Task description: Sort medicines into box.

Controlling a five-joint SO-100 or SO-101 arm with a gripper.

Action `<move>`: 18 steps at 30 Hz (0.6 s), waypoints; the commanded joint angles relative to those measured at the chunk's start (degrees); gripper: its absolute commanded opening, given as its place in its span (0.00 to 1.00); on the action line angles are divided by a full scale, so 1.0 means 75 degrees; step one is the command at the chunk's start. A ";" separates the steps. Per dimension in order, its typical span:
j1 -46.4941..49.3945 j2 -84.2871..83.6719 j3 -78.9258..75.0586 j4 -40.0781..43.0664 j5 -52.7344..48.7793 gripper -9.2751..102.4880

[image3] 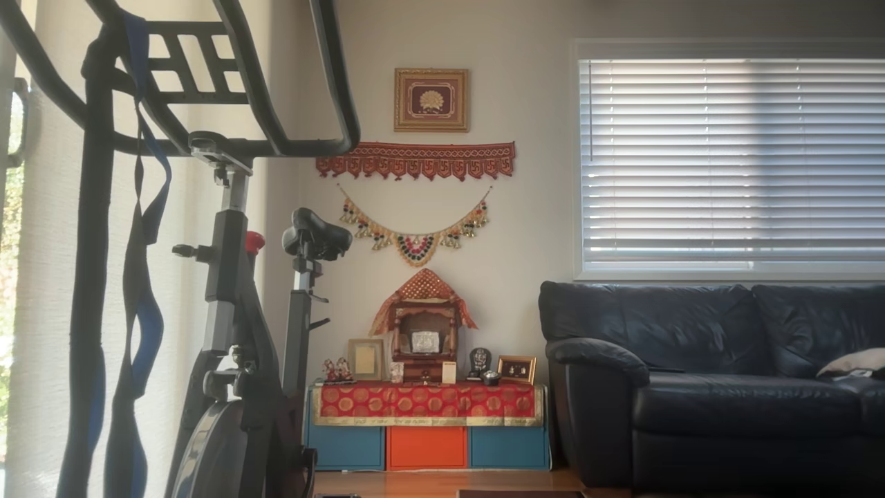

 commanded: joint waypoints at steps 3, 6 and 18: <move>-0.0223 0.2027 0.0996 0.0023 -0.0434 0.09; -0.0434 0.2766 0.1898 -0.0457 -0.0258 0.09; -0.1910 0.4277 0.3164 -0.2039 0.2051 0.09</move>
